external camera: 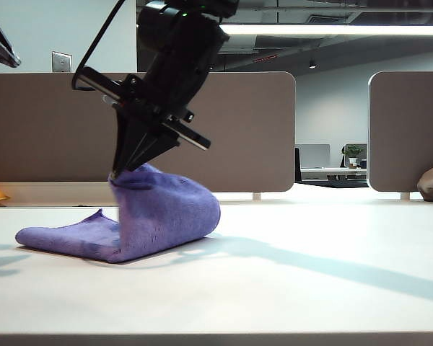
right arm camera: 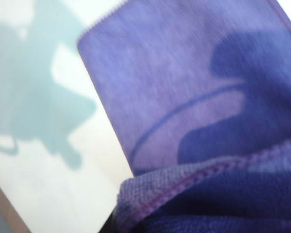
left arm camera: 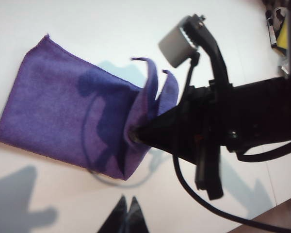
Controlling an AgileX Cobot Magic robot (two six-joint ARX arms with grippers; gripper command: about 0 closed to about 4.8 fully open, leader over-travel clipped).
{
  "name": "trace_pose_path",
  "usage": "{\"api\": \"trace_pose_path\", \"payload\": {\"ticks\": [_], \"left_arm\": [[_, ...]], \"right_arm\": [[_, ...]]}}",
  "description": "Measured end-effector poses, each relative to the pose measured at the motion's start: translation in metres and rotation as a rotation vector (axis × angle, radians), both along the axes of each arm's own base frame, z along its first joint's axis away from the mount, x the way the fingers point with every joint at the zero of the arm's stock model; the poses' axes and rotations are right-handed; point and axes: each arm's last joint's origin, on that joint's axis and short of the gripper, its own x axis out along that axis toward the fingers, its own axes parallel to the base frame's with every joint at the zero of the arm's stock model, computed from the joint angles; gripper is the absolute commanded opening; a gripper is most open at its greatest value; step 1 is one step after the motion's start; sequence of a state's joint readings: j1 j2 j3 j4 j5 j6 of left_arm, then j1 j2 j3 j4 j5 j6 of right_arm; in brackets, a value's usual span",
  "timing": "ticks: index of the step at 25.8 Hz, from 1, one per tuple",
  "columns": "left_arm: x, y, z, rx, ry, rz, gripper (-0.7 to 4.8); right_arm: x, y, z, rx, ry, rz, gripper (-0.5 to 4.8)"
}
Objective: Fold the bottom of the cloth upward, then fold it vertically to form a square shape.
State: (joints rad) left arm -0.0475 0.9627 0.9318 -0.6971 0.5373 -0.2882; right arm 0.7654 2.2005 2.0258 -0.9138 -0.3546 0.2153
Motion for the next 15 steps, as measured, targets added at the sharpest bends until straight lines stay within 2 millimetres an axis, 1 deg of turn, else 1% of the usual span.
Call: {"api": "trace_pose_path", "payload": {"ticks": [6,10,15], "left_arm": [[-0.006,0.002,0.004,0.001,-0.016,0.012,-0.06],[-0.012,0.002,0.008,0.000,-0.045,0.012,-0.06],[-0.015,0.002,0.010,-0.006,-0.052,0.016,-0.06]], "right_arm": [[0.007,0.009,-0.004,0.026,-0.005,0.011,-0.07],[0.007,0.015,-0.001,0.081,-0.030,0.019,-0.07],[0.009,0.021,0.003,0.146,-0.051,0.024,-0.07]]}}
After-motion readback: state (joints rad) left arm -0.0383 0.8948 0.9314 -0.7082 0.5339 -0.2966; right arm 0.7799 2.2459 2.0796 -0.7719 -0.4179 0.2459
